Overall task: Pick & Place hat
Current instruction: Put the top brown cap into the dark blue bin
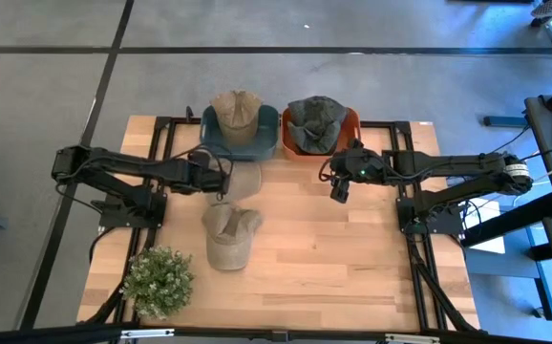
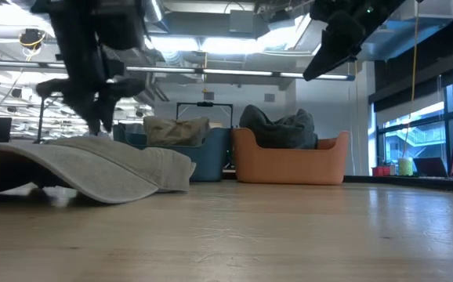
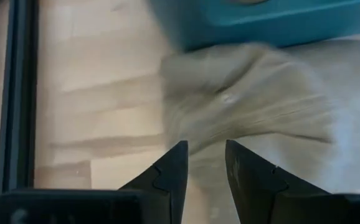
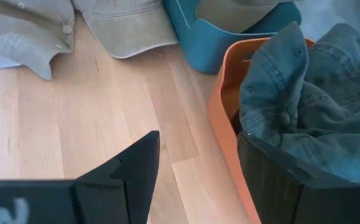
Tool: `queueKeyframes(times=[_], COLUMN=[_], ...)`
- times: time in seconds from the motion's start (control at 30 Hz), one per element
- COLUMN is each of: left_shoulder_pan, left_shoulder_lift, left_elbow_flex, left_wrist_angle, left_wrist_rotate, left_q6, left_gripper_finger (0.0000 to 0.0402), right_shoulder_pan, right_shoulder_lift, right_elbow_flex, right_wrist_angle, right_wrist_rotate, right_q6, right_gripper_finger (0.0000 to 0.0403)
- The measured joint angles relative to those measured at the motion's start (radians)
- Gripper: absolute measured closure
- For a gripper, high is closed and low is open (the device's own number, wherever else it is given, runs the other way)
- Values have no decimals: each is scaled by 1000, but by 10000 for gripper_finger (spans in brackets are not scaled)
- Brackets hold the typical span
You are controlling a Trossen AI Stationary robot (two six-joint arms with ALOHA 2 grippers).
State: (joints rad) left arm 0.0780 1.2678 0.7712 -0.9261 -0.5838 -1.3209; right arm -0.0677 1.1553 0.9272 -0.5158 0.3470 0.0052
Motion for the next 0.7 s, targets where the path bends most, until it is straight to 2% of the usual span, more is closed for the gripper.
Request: queueKeyframes(times=[0.17,0.33,0.47,0.7], left_shoulder_pan=[4,26,58,96], left_shoulder_lift=[0,0,0,0], left_elbow_flex=[-116,-173,-198,-269], left_wrist_angle=[83,128,164,334], left_wrist_rotate=[76,22,39,56], left_q6=[-101,-146,-141,-98], left_gripper_finger=[300,300,300,300], right_shoulder_pan=[0,0,0,0], right_shoulder_lift=[0,0,0,0], right_elbow_flex=[0,0,0,0], right_wrist_angle=[0,-1,-1,0], right_wrist_rotate=[0,0,0,-1], right_q6=[-13,-12,-6,-7], right_gripper_finger=[186,186,186,186])
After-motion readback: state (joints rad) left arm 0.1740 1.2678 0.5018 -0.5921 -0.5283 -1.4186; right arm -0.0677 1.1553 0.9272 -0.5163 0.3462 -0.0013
